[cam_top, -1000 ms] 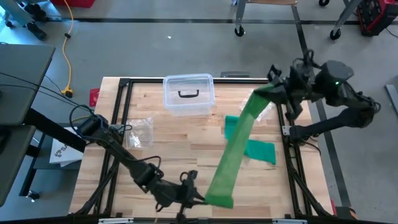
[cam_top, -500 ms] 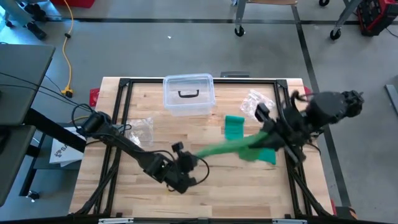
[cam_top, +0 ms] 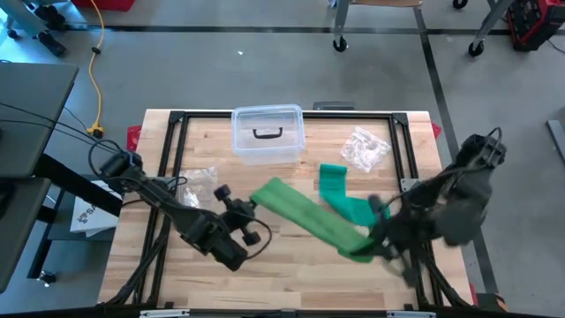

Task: Roll bandage
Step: Roll the green bandage

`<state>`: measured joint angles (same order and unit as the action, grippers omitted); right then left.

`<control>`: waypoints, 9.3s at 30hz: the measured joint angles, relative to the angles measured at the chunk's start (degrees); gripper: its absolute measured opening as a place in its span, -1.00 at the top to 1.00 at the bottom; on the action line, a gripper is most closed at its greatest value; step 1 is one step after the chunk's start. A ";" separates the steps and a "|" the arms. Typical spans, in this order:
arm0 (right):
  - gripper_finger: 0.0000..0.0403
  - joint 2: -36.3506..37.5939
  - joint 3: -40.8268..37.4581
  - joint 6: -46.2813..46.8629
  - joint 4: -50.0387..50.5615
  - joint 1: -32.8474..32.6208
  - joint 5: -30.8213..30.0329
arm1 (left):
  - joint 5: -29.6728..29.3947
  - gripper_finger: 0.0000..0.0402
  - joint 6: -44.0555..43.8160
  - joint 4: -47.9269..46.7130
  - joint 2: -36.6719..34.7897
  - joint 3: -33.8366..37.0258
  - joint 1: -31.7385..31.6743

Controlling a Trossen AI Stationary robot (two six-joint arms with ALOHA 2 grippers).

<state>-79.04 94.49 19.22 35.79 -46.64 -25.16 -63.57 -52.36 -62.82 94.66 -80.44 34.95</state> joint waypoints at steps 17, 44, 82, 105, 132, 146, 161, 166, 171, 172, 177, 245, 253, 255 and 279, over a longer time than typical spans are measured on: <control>1.00 -6.46 -37.11 20.73 -14.70 9.65 -0.68 | -17.71 1.00 3.86 -0.24 -5.61 0.04 4.04; 1.00 -4.67 -46.44 -19.19 -48.93 26.95 -7.10 | 11.20 1.00 77.03 79.05 1.37 0.04 11.18; -0.16 -1.94 -20.58 -28.24 -28.91 -4.02 -17.13 | 3.98 1.00 73.26 72.95 1.34 -0.03 11.18; -0.16 -3.51 -20.80 -21.46 -37.58 5.46 -9.01 | 2.42 1.00 70.96 70.55 1.34 -0.02 11.15; 0.77 -3.90 -20.80 -13.53 -32.08 11.04 -4.31 | 5.72 0.95 70.98 71.52 1.61 0.07 10.27; 0.98 -0.23 -20.93 -16.64 -27.46 4.61 -11.42 | -4.31 0.35 53.91 45.91 -2.47 -0.11 13.59; 1.00 0.41 -22.47 -16.00 -21.97 1.93 -19.92 | 2.37 0.35 50.31 53.49 0.46 -0.09 12.23; 1.00 0.35 -31.48 -4.89 -19.39 4.98 -18.54 | 3.41 0.40 46.85 53.11 3.62 -0.06 9.82; 1.00 0.28 -41.94 1.30 -20.07 9.73 -14.20 | 7.74 0.41 44.98 52.11 5.04 -0.02 7.02; 1.00 0.28 -43.04 1.30 -20.17 10.49 -13.00 | 9.05 0.41 44.25 51.62 5.04 -0.02 6.47; 1.00 0.30 -44.29 -2.16 -19.51 12.60 -4.93 | 12.06 0.41 42.53 50.03 5.04 -0.02 4.25; 1.00 17.48 -56.74 -4.96 -31.76 21.75 11.79 | 9.04 0.41 11.50 24.95 6.11 -0.01 5.56; 1.00 17.39 -79.49 5.70 -62.75 19.05 7.14 | 18.34 0.41 10.06 35.53 7.68 6.85 1.06; 1.00 16.08 -78.08 3.18 -62.39 19.34 6.20 | 22.07 0.41 7.48 36.23 7.70 9.02 -1.23; 1.00 4.33 -62.33 -1.24 -45.14 22.25 6.55 | 41.69 0.62 11.24 92.34 18.94 35.75 -25.43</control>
<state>-74.71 32.16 17.98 -9.35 -24.38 -18.61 -21.87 -41.12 29.51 113.60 -44.69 9.52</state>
